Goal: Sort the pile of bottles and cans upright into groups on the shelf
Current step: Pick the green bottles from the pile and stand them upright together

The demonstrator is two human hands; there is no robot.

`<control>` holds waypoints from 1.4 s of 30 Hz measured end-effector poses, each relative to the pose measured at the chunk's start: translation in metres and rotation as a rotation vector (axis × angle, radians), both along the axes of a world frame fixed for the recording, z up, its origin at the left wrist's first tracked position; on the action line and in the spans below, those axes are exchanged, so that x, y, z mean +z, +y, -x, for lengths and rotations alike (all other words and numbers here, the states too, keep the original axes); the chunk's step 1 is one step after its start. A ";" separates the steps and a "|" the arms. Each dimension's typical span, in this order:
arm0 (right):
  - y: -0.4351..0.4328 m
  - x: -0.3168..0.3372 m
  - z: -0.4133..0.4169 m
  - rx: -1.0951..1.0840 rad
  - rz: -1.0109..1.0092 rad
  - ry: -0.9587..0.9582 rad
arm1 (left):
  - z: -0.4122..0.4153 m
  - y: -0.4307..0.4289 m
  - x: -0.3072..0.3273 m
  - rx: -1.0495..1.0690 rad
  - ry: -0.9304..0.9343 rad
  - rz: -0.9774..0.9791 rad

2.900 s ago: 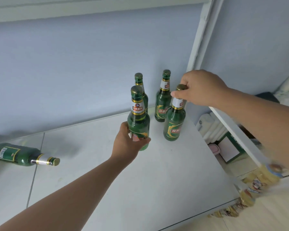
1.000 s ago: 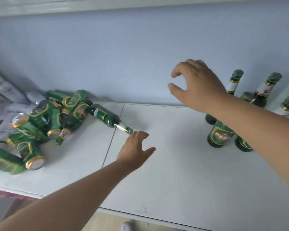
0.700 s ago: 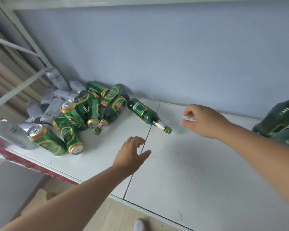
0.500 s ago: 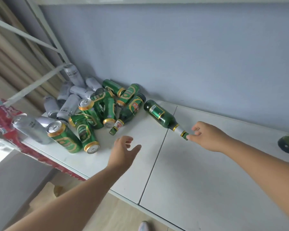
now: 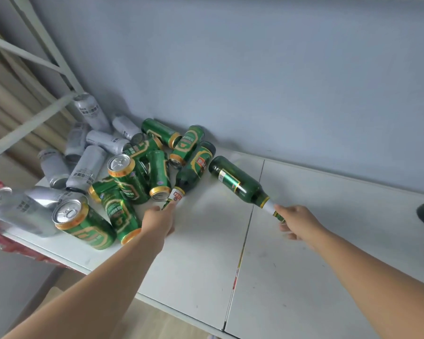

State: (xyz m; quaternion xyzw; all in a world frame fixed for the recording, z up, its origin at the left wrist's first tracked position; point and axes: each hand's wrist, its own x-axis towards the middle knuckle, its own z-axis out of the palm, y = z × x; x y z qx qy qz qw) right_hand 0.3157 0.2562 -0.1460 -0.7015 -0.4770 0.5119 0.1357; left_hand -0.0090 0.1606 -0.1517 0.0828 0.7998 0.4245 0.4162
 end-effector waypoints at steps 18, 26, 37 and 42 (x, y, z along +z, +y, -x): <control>-0.033 -0.009 0.059 -0.865 0.179 0.831 | 0.005 0.016 -0.004 0.123 -0.342 -0.150; -0.028 0.009 0.059 -0.813 -0.083 0.861 | 0.008 0.015 0.031 -0.183 0.331 -0.129; -0.006 0.081 0.052 -0.466 -0.569 0.416 | 0.012 0.023 0.115 -0.309 0.762 -0.323; -0.004 0.108 0.061 -0.224 -0.709 0.135 | 0.003 0.028 0.134 -0.395 0.839 -0.430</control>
